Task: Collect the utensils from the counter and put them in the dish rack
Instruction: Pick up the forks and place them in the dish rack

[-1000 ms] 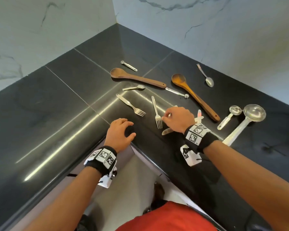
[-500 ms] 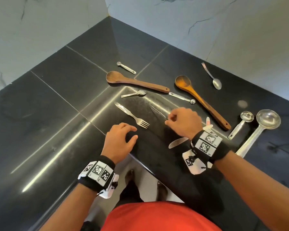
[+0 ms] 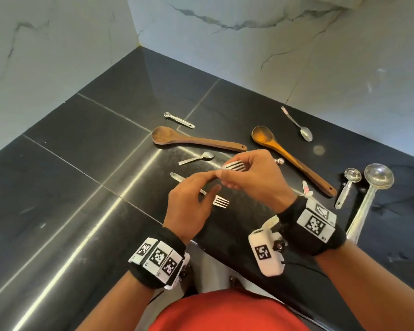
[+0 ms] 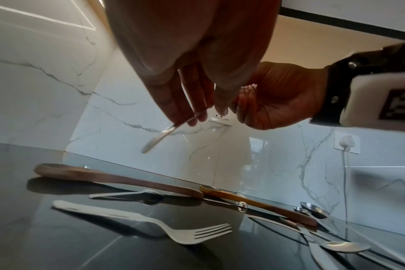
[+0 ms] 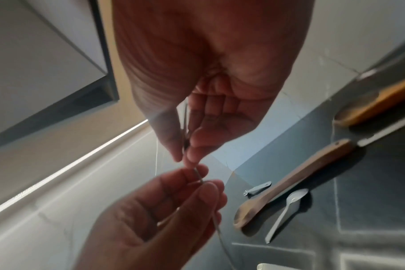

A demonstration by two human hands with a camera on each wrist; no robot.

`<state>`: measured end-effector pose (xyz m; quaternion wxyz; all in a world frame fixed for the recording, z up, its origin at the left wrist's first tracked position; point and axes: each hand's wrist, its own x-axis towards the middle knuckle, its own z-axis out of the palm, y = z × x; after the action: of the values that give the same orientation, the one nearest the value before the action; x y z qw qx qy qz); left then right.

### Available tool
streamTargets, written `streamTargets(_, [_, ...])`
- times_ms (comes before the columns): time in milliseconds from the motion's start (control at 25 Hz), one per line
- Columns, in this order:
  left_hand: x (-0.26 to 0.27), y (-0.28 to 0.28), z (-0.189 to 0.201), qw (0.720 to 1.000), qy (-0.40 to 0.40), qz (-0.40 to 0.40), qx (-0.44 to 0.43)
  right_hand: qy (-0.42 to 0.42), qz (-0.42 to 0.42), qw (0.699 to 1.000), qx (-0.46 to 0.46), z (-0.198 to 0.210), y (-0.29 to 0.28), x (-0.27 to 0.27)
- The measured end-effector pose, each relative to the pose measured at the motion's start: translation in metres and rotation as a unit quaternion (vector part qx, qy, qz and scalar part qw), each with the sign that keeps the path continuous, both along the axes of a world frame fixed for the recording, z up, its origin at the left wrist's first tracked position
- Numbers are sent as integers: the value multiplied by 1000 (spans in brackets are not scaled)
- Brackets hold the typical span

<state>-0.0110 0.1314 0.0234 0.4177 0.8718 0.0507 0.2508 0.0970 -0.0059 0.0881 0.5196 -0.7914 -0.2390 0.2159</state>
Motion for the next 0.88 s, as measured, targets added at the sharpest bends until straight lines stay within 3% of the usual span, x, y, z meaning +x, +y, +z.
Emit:
streamTargets(80, [-4, 18, 0, 999, -19, 31, -2, 80, 19, 995, 51, 3, 17, -2])
streamTargets(160, [-9, 40, -2, 997, -1, 72, -30, 64, 44, 996, 31, -4, 29, -5])
streamTargets(240, [-14, 61, -6, 988, 29, 112, -98, -70, 60, 989, -116, -25, 29, -3])
streamTargets(320, [-21, 79, -11, 974, 60, 139, -168, -199, 86, 920, -325, -48, 18, 1])
streamTargets(360, [-25, 85, -12, 968, 74, 139, -197, -217, 93, 887, -396, -60, 11, 1])
streamTargets(400, [-28, 89, -13, 963, 83, 132, -218, -210, 95, 873, -430, -70, 4, 1])
streamTargets(640, [-33, 105, -19, 958, 108, 97, -248, -155, 45, 906, -391, -101, 8, -6])
streamTargets(760, [-31, 108, -18, 964, 104, 81, -230, -83, 12, 946, -313, -93, 12, 3])
streamTargets(880, [-30, 109, -15, 967, 105, 62, -222, -75, 18, 972, -220, -70, 11, 14])
